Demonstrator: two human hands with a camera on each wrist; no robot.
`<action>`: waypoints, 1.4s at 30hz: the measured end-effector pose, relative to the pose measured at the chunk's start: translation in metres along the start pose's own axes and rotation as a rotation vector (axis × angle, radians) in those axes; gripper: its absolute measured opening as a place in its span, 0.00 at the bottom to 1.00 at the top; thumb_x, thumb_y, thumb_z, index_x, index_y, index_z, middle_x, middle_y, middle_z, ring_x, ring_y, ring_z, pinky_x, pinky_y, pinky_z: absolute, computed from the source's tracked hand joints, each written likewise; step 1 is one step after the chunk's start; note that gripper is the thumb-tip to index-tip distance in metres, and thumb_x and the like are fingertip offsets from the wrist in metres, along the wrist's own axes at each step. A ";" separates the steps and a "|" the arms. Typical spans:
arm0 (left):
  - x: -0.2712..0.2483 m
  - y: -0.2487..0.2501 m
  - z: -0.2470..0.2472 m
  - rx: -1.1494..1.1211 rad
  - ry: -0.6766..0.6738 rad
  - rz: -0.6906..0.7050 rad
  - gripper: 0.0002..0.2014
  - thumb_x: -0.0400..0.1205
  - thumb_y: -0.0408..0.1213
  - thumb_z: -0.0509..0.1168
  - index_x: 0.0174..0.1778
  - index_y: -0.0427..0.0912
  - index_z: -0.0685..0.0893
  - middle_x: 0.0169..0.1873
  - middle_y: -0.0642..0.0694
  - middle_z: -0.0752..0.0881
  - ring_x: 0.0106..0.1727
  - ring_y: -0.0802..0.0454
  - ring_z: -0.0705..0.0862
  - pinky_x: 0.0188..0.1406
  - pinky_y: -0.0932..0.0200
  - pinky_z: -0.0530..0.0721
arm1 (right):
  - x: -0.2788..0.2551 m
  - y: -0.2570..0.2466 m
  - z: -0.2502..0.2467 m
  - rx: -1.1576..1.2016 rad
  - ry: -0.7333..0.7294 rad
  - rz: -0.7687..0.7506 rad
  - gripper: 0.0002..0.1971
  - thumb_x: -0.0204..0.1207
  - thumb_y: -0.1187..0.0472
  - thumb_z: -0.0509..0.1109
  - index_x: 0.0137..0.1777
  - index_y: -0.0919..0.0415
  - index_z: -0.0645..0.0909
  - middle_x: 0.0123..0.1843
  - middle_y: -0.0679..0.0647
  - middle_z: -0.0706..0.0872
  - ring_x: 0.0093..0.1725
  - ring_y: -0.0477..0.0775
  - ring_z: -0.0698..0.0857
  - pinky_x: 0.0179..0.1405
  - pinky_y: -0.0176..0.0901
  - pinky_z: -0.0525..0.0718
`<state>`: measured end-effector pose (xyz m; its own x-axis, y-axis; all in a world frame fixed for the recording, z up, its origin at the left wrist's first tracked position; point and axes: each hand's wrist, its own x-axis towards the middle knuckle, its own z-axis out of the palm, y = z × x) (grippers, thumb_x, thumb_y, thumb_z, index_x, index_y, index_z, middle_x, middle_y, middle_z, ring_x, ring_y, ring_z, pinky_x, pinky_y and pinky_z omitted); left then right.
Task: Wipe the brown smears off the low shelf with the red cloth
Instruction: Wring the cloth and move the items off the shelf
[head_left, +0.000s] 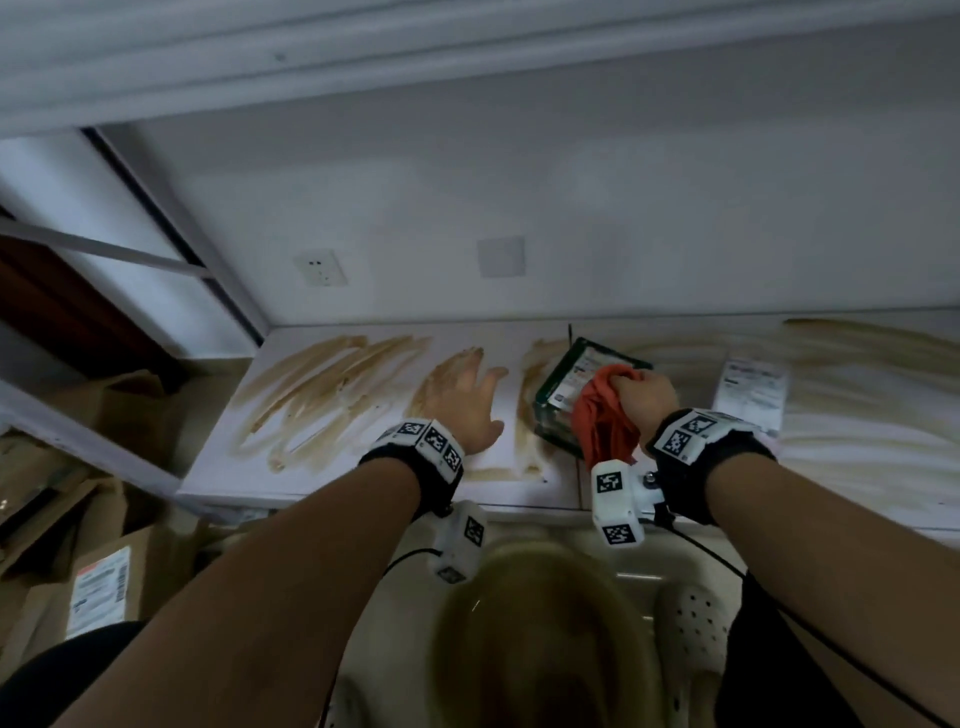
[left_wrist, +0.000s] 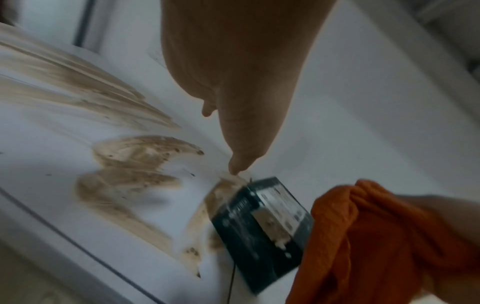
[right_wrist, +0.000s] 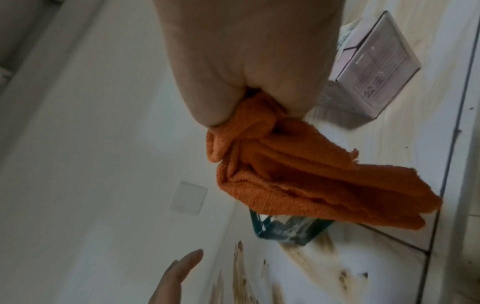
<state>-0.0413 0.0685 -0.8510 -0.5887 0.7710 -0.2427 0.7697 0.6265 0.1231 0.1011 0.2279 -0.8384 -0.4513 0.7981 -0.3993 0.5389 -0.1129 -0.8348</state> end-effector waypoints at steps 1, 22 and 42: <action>0.006 0.013 0.001 0.023 -0.022 0.019 0.36 0.80 0.50 0.63 0.81 0.57 0.53 0.84 0.49 0.39 0.82 0.35 0.56 0.77 0.30 0.53 | 0.004 0.004 -0.007 0.002 -0.002 0.006 0.16 0.81 0.63 0.60 0.59 0.75 0.81 0.56 0.71 0.85 0.58 0.70 0.84 0.62 0.57 0.81; 0.071 0.126 0.022 -0.057 -0.186 0.024 0.49 0.72 0.55 0.72 0.83 0.54 0.48 0.82 0.40 0.43 0.80 0.29 0.51 0.80 0.34 0.54 | 0.050 0.041 -0.054 0.135 0.096 0.190 0.14 0.82 0.60 0.55 0.55 0.68 0.79 0.51 0.67 0.82 0.48 0.63 0.80 0.46 0.49 0.76; -0.087 -0.103 -0.043 -0.306 0.190 -0.400 0.42 0.66 0.59 0.72 0.74 0.53 0.63 0.73 0.44 0.59 0.73 0.32 0.65 0.75 0.39 0.65 | -0.068 -0.070 0.060 0.035 -0.134 -0.041 0.14 0.82 0.62 0.58 0.58 0.69 0.82 0.45 0.64 0.85 0.50 0.64 0.86 0.35 0.38 0.78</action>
<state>-0.0800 -0.0582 -0.8016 -0.8775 0.4545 -0.1528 0.3857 0.8584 0.3382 0.0514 0.1464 -0.7756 -0.5642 0.7167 -0.4099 0.4944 -0.1044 -0.8629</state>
